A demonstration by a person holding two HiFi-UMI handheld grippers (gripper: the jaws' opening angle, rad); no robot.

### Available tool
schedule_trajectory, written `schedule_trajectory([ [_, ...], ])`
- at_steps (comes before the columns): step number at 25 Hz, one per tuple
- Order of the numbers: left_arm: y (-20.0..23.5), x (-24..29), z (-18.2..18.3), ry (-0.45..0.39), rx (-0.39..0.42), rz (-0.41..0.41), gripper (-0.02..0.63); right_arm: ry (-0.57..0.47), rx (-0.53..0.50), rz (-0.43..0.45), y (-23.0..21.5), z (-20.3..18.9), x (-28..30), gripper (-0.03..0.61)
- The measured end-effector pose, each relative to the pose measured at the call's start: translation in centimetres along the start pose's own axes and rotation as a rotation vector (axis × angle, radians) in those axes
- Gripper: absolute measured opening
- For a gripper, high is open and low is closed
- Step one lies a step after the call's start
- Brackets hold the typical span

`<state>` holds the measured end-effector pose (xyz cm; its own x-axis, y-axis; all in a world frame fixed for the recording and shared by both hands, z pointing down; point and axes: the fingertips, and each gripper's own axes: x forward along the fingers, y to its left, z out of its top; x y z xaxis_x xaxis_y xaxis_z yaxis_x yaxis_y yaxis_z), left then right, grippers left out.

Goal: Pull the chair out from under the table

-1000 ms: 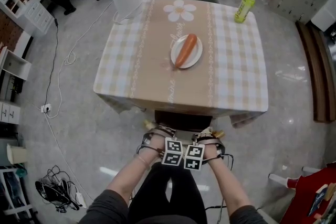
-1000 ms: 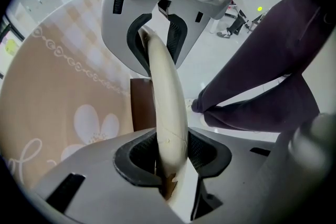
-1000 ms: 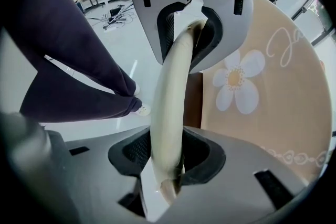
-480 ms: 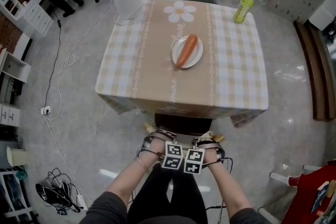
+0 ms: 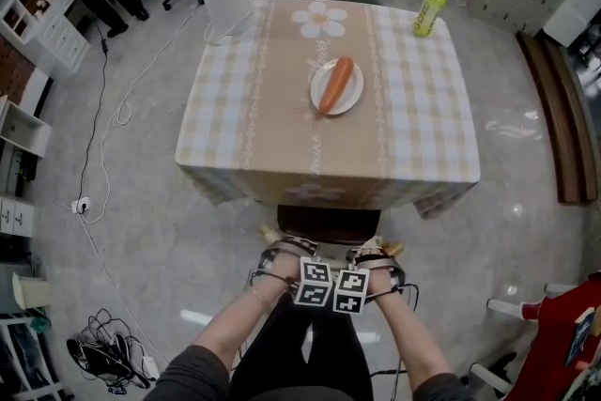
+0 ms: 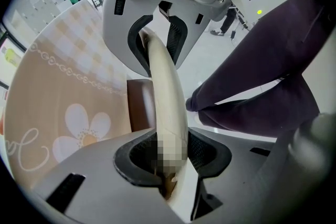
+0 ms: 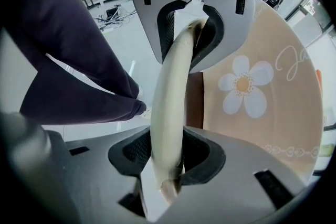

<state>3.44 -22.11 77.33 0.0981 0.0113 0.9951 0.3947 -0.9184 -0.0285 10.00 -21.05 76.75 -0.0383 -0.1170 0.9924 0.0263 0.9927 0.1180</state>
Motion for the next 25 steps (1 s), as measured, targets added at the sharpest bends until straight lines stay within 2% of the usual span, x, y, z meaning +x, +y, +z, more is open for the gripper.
schedule_trajectory([
  [14, -3.8, -0.1, 0.0, 0.004, 0.03, -0.004, 0.146, 0.027, 0.023, 0.0, 3.6, 1.5, -0.3, 0.138],
  [25, -6.1, -0.1, 2.1, 0.035, -0.017, -0.004, 0.146, 0.017, -0.022, 0.006, 6.2, 0.5, -0.8, 0.138],
])
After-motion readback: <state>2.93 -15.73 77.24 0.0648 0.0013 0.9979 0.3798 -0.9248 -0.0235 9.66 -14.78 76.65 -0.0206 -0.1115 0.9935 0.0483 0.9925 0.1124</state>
